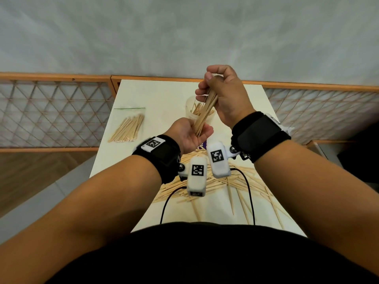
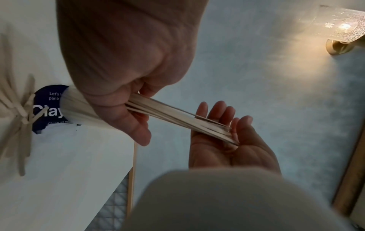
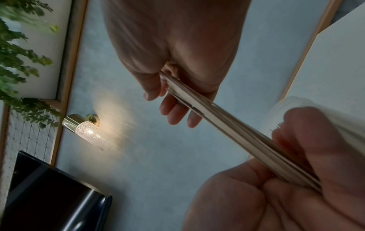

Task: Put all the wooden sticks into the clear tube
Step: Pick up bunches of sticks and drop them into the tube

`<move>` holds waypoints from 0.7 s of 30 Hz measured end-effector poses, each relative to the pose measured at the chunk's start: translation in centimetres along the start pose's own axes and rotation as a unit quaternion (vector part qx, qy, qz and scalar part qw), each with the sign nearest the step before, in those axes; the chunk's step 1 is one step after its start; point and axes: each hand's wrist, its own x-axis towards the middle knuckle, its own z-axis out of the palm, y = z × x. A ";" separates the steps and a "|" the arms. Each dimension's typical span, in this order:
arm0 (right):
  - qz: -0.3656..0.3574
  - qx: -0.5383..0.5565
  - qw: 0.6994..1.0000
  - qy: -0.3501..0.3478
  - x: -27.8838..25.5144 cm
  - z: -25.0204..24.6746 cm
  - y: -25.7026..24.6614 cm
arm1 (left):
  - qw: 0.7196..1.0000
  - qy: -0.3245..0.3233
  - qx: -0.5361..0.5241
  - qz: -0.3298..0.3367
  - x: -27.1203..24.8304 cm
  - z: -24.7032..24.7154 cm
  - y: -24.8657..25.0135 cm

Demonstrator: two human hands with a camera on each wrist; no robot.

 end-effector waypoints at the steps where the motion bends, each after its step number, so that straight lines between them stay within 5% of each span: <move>1: 0.000 -0.005 1.000 -0.004 0.0 0.1 -0.1 | 1.000 0.002 0.005 0.001 0.0 0.0 0.0; 8: -0.046 -0.142 0.988 0.039 0.3 0.4 0.3 | 0.999 -0.020 0.046 -0.015 -0.4 0.0 0.1; 13: -0.165 -0.382 0.906 0.083 1.6 -1.3 0.9 | 0.966 -0.082 0.244 0.036 -1.2 -0.2 0.3; 16: -0.159 -0.397 0.897 0.117 2.5 -2.8 0.5 | 0.916 -0.118 0.370 0.104 -2.1 -0.7 0.4; 19: -0.141 -0.379 0.905 0.129 3.0 -3.5 0.4 | 0.814 -0.105 0.544 0.172 -2.4 -0.4 0.6; 21: -0.135 -0.384 0.905 0.124 3.0 -3.4 0.4 | 0.789 -0.081 0.577 0.197 -2.3 -0.1 0.8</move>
